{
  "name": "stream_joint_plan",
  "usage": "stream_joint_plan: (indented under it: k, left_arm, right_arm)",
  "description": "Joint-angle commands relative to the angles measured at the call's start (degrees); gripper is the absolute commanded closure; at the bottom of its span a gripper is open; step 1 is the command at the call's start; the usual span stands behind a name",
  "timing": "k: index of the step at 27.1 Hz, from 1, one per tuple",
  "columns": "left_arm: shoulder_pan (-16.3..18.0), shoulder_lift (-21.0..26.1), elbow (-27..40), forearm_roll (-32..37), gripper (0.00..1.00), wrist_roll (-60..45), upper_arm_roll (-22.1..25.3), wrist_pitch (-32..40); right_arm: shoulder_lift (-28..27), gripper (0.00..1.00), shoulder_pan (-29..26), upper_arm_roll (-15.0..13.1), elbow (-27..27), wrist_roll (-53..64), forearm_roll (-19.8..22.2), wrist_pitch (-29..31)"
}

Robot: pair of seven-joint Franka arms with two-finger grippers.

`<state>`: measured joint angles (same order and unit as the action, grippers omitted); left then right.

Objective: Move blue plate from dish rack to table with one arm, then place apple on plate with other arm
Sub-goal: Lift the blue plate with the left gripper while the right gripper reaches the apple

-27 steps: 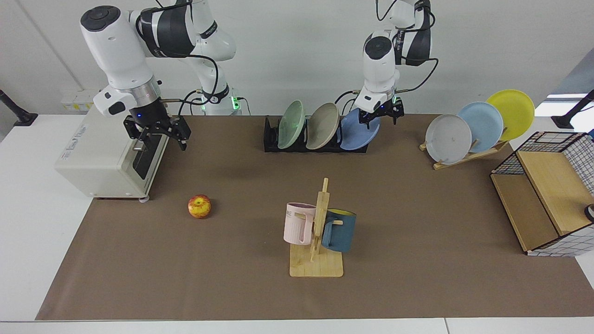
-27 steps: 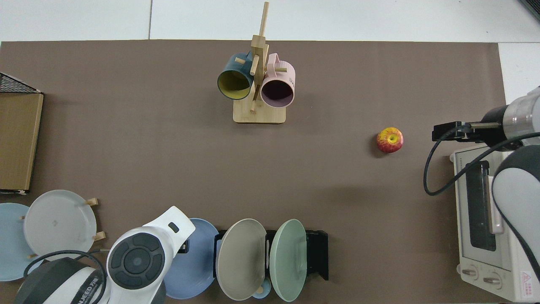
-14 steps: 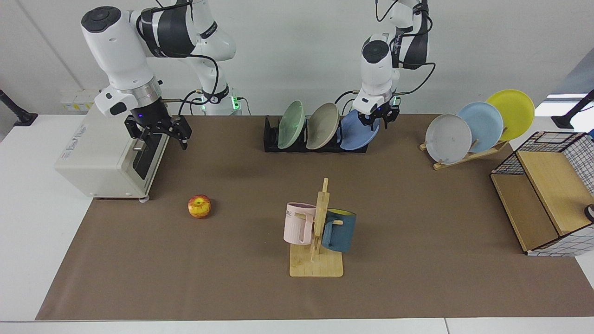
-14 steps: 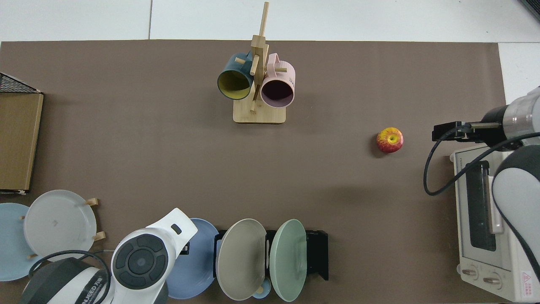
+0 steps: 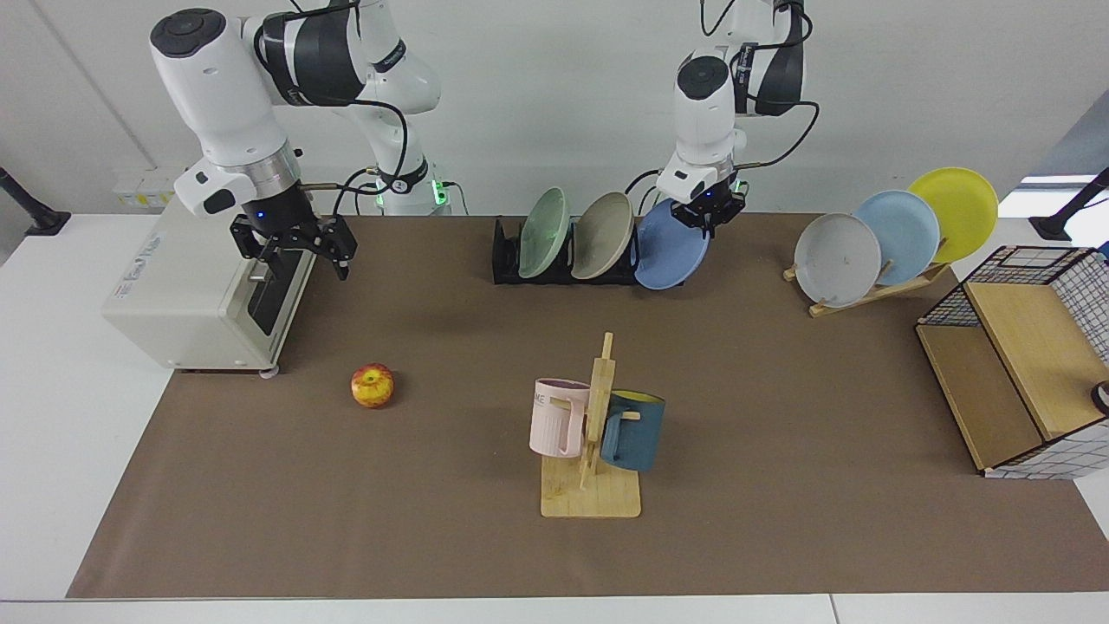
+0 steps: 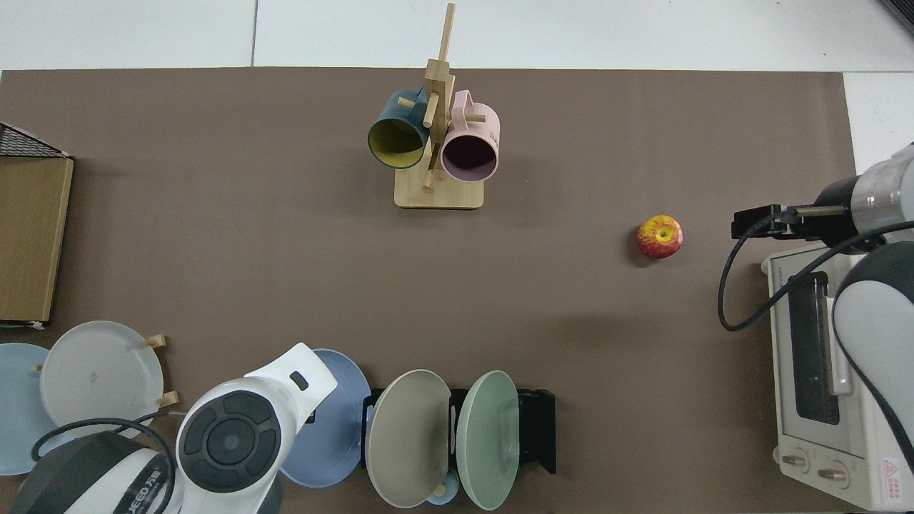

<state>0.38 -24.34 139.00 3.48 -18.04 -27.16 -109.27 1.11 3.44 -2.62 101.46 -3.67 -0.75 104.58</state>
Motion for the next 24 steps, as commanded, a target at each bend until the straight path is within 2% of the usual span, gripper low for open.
stream_joint_plan:
  k: [1, 6, 9, 13, 17, 20, 24]
  left_arm:
    - [0.1, 0.6, -4.8, 4.9, 1.0, -1.4, -2.5, 4.9]
    - [0.6, 0.7, -8.0, 8.6, 1.0, -1.9, -2.9, 5.8]
    - [2.1, 3.5, -11.9, 9.2, 1.0, -1.9, -2.6, 5.7]
    - [6.4, 10.3, -21.5, 9.4, 1.0, -3.7, -2.6, 6.0]
    - [7.0, 18.0, -29.9, 9.7, 1.0, -8.9, -2.1, 6.3]
    - [7.1, 21.7, -33.3, 8.0, 1.0, -11.6, -0.8, 5.8]
    - [7.1, 22.2, -33.3, 0.5, 1.0, -13.2, 1.2, 0.9]
  right_arm:
    - [-8.6, 0.0, -0.2, 0.2, -9.2, 1.1, 0.7, -4.7]
    - [-13.5, 0.0, 0.8, 0.5, -10.1, 0.9, 2.2, -2.7]
    - [-14.7, 0.0, 1.5, 0.6, -7.0, 0.4, 2.2, 3.6]
    - [-16.2, 0.0, 1.6, 0.6, -3.5, 0.4, 2.1, 8.4]
    - [-18.1, 0.0, 1.6, 0.6, -1.8, 0.4, 2.2, 11.4]
    - [-18.7, 0.0, 1.7, 0.6, 2.1, 0.4, 2.2, 16.0]
    - [-19.7, 0.0, 1.7, 0.5, 6.3, 0.4, 2.4, 21.4]
